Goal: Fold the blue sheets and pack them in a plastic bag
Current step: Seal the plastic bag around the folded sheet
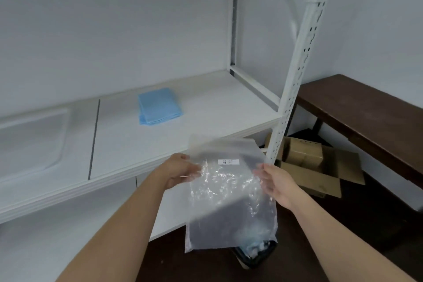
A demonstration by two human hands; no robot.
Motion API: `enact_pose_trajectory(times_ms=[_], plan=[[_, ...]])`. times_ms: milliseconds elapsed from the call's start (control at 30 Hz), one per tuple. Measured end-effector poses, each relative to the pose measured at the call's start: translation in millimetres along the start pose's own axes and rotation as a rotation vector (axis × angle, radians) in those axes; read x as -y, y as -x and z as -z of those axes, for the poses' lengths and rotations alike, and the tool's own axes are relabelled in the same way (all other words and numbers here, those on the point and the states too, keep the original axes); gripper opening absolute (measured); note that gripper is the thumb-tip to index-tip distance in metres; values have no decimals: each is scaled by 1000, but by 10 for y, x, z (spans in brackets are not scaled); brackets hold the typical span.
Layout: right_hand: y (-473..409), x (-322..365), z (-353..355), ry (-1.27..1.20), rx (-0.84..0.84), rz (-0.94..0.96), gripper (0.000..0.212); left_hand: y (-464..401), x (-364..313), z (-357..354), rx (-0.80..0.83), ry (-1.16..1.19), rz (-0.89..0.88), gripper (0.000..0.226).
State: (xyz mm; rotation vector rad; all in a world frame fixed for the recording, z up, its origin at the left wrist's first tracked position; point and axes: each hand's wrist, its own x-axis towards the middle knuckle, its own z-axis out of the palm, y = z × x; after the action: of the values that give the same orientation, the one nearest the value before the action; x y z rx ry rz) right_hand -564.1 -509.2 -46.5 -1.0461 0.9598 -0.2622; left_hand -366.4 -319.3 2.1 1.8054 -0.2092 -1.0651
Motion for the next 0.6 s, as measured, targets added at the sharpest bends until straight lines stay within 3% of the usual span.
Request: enact_pose_trajectory(times_ms=[100, 233, 333, 467, 600], plan=[[-90, -44, 276, -11, -62, -29, 21, -70, 133, -332, -51, 64, -12, 48], [-153, -112, 487, -59, -147, -69, 21, -107, 253, -564, -158, 95, -106, 64], [-163, -163, 585, -107, -157, -86, 17, -92, 284, -604, 17, -155, -61, 74], [-152, -169, 687, -107, -176, -62, 24, -137, 241, -656, 78, -455, 21, 54], [-88, -161, 794, -82, -256, 0, 34, -233, 234, -723, 33, -589, -62, 28]])
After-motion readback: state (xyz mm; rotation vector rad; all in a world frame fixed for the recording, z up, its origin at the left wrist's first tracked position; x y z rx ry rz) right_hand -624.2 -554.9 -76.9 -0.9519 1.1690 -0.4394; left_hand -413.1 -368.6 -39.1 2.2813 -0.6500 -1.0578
